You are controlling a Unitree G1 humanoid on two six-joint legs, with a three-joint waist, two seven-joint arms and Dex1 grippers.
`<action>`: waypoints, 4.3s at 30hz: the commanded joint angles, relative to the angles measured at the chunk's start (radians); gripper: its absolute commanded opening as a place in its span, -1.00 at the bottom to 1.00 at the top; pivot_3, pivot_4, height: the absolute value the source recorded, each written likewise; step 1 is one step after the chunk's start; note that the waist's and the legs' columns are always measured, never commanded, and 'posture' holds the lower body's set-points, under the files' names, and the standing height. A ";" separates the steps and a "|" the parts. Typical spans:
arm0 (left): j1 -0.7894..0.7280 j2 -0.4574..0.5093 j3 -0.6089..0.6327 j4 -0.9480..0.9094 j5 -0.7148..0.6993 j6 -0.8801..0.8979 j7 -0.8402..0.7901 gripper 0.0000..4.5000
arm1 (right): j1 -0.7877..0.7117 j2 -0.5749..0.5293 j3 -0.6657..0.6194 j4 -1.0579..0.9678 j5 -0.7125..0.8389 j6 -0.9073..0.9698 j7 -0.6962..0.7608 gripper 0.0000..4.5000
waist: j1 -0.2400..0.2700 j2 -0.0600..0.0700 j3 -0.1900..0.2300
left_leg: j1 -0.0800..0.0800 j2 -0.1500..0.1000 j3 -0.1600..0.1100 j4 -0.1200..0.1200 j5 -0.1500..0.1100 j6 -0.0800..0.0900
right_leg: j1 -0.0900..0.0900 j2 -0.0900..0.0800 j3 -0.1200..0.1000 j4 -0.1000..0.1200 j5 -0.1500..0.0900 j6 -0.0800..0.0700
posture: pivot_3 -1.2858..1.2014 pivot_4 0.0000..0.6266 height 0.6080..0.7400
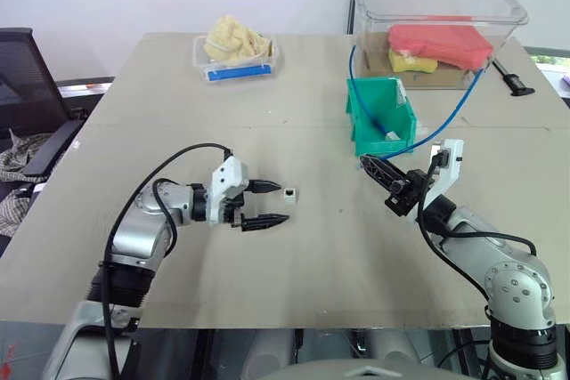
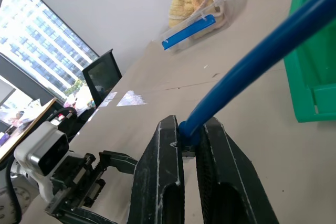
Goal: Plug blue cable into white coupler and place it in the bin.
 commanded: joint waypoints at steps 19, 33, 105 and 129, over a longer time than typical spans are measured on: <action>-0.167 -0.150 -0.071 0.238 0.103 -0.188 -0.049 -0.84 | 0.015 -0.075 0.014 -0.066 -0.121 -0.052 0.072 -1.00 | -0.001 0.000 0.000 | 0.000 0.000 0.001 0.000 0.000 0.000 | 0.000 0.000 0.001 0.000 0.000 0.000 | 0.03 -0.52 0.99; -0.394 -0.383 -0.231 0.406 0.291 -0.197 0.097 -0.84 | -0.362 -0.415 0.314 0.342 -0.599 -0.220 0.682 -1.00 | -0.006 -0.001 0.001 | -0.001 -0.004 0.000 0.000 0.000 0.000 | 0.000 0.001 0.001 -0.001 0.000 0.000 | 0.03 -0.52 0.99; -0.409 -0.418 -0.239 0.488 0.346 -0.258 0.089 -0.84 | -0.487 -0.271 0.511 0.881 -1.011 -0.375 1.177 -1.00 | -0.001 -0.005 -0.013 | 0.003 -0.007 -0.005 0.001 0.000 0.000 | 0.004 -0.002 -0.002 0.000 0.000 0.000 | 0.03 -0.52 0.99; -0.371 -0.396 -0.185 0.340 0.278 -0.066 0.094 -0.84 | -0.060 -0.331 -0.007 0.067 -0.697 -0.252 0.853 0.36 | 0.002 -0.002 -0.010 | -0.005 -0.009 -0.009 0.001 0.000 0.000 | -0.003 -0.003 -0.002 -0.002 0.000 0.001 | 0.03 -0.52 0.99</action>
